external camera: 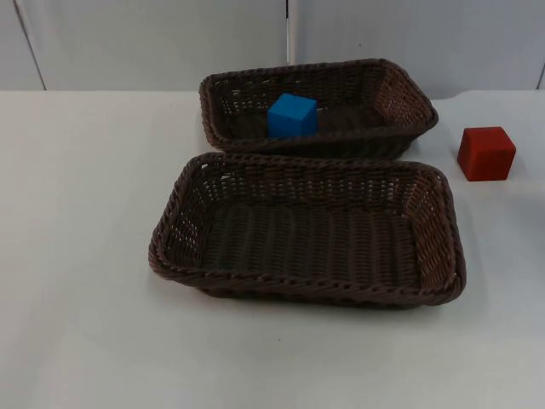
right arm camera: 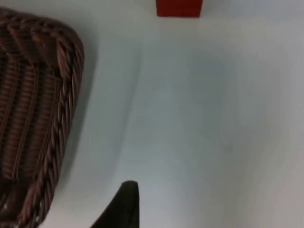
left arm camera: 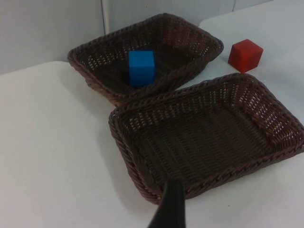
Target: Pick up one cube with the left hand and place it into the upper basket. Pick up one cube with the right hand and place it into the lower basket.
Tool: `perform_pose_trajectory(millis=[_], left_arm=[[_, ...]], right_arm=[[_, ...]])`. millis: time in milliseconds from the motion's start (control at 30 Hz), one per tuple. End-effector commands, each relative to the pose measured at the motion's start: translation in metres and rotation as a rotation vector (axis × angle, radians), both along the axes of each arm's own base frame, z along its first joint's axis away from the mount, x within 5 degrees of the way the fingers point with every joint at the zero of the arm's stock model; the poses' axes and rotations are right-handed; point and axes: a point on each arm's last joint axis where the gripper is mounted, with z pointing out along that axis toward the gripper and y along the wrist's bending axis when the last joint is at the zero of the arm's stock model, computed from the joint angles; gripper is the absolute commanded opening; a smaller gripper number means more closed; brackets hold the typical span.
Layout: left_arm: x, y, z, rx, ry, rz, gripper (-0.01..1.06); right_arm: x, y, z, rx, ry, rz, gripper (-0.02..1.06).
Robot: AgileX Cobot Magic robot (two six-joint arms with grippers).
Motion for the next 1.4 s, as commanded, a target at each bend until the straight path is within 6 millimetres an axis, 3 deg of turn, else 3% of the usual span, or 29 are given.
perform_pose_trajectory(millis=[0, 33, 167, 333, 567, 1067, 1367], left_arm=[[-0.001, 0.000, -0.001, -0.002, 0.002, 0.002, 0.72], [-0.001, 0.000, -0.001, -0.002, 0.002, 0.002, 0.72], [-0.001, 0.000, -0.001, -0.002, 0.002, 0.002, 0.72], [-0.001, 0.000, -0.001, -0.003, 0.000, 0.003, 0.72], [-0.001, 0.001, 0.000, -0.005, -0.005, 0.005, 0.72], [-0.001, 0.001, 0.000, -0.005, -0.006, 0.006, 0.72], [0.000, 0.001, 0.001, -0.010, -0.018, 0.011, 0.72]], right_arm=[[0.025, 0.003, -0.014, -0.025, -0.013, 0.020, 1.05], [0.025, 0.003, -0.014, -0.025, -0.013, 0.020, 1.05], [0.064, 0.007, -0.047, -0.039, -0.068, 0.032, 1.05], [0.089, 0.017, -0.073, -0.028, -0.096, 0.045, 1.05], [0.118, 0.040, -0.094, -0.035, -0.123, 0.106, 1.05], [0.142, 0.043, -0.132, -0.021, -0.207, 0.103, 1.05], [0.151, 0.031, -0.152, -0.017, -0.234, 0.070, 1.05]])
